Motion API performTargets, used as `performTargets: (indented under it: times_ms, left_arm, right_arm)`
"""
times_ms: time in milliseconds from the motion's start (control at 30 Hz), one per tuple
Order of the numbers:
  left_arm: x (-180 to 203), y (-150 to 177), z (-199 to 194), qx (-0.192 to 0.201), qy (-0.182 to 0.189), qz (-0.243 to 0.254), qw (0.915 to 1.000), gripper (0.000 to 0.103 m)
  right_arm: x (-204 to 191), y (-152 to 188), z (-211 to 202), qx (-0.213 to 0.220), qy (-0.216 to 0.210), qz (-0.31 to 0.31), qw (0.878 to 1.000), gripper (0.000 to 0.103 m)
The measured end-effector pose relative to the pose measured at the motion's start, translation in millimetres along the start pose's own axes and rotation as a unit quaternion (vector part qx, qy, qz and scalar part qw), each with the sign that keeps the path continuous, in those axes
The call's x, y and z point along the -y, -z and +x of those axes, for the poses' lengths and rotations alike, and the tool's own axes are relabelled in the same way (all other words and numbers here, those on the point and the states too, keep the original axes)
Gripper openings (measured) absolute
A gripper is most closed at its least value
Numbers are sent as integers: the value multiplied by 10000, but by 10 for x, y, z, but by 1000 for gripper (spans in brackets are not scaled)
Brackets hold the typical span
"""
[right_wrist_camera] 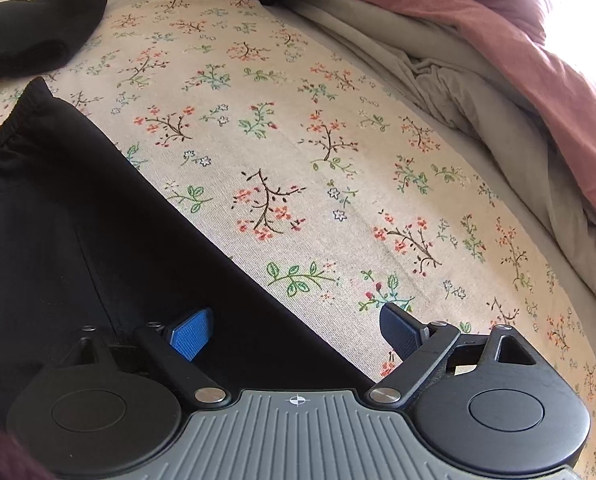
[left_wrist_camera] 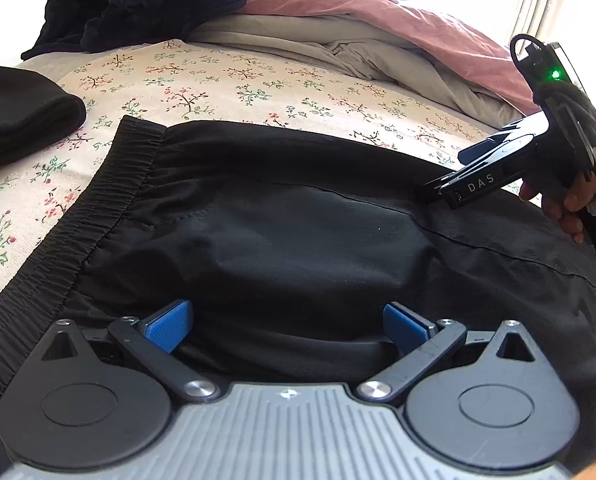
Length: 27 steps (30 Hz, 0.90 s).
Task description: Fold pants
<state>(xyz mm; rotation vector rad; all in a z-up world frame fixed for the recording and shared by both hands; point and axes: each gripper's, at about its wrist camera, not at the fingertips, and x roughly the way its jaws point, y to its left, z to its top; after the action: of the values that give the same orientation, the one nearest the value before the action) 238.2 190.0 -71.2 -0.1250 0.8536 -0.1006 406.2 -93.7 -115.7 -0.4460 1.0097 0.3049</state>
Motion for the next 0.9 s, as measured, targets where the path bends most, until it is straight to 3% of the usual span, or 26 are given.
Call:
performTargets:
  times_ms: [33,67,100,133,200,267,500,733,900]
  left_arm:
    - [3,-3,10,-5,-16,31,10000,103]
    - [7,-5,17,-7,-35,64,10000,103]
    - [12,-8,23,-6,-65,105,9999,103]
    - [14,-11,31,-1,-93,140,9999,103]
    - [4,-16,53,8,-142,184,9997,103]
    - [-4,-18,67,24,-173,209,9996,103]
    - [-100,-70,77,188,-97,-72,9998,103]
    - [-239,-30,-254,580,898,-758,9914,103]
    - [-321,196,-714,877,1044,-1162,9838,103]
  right_arm:
    - [36,-7,12,-45,-96,87,9999,88]
    - [74,-8,15,-94,-247,211,9994,77]
    - [104,-11,15,-154,-450,349,9983,55]
    - [126,-19,11,-219,-674,482,9963,43]
    - [90,-37,-29,-301,-737,485,9956,15]
    - [28,-47,-76,-392,-702,351,9961,6]
    - [-201,-2,-669,3,-295,-16,9996,0]
    - [-855,286,-1688,451,92,-765,9960,0]
    - [-1369,702,-2135,653,118,-985,9929,0]
